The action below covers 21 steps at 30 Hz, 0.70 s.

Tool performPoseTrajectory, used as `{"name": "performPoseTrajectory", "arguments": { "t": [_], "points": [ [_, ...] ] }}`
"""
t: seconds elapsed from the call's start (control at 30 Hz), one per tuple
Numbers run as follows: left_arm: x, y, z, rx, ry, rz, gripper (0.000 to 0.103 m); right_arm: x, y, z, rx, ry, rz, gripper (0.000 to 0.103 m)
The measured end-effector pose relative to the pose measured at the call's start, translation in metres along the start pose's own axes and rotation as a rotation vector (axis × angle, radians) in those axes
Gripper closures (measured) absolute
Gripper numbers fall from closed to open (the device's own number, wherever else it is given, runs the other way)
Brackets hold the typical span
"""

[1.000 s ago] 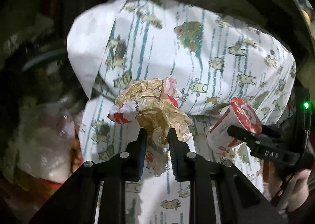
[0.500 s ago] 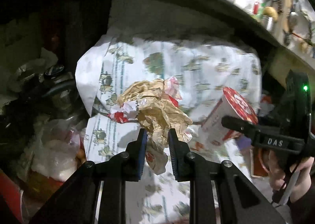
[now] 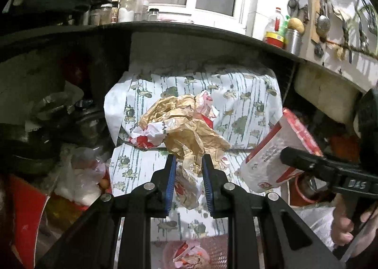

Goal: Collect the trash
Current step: 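Lift the cup and wrapper and carry them over the pink basket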

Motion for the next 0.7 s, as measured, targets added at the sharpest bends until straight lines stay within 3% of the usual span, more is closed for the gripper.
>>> {"name": "performPoseTrajectory", "arguments": {
  "t": [0.27,0.53,0.7],
  "points": [
    [0.012,-0.043,0.0,0.032,-0.006,0.056,0.079,0.019,-0.046,0.004,-0.02,-0.034,-0.008,0.028],
    [-0.029,-0.118,-0.006,-0.01,-0.005,0.224,0.079,-0.023,-0.128,-0.043,-0.157,-0.1,0.153,0.028],
    [-0.049,-0.146,-0.006,-0.03,-0.004,0.301,0.079,-0.045,-0.156,-0.06,-0.192,-0.105,0.246,0.028]
  ]
}}
Point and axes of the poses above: each gripper's, at about its wrist camera, not at the fingertips, and x roughly against the way its jaws point, z to its left, y to its top, the point moved 7 cm from there along -x, roughly the way its jaws point, and after that the axes turned 13 degrees about y, right-handed, at the moved point
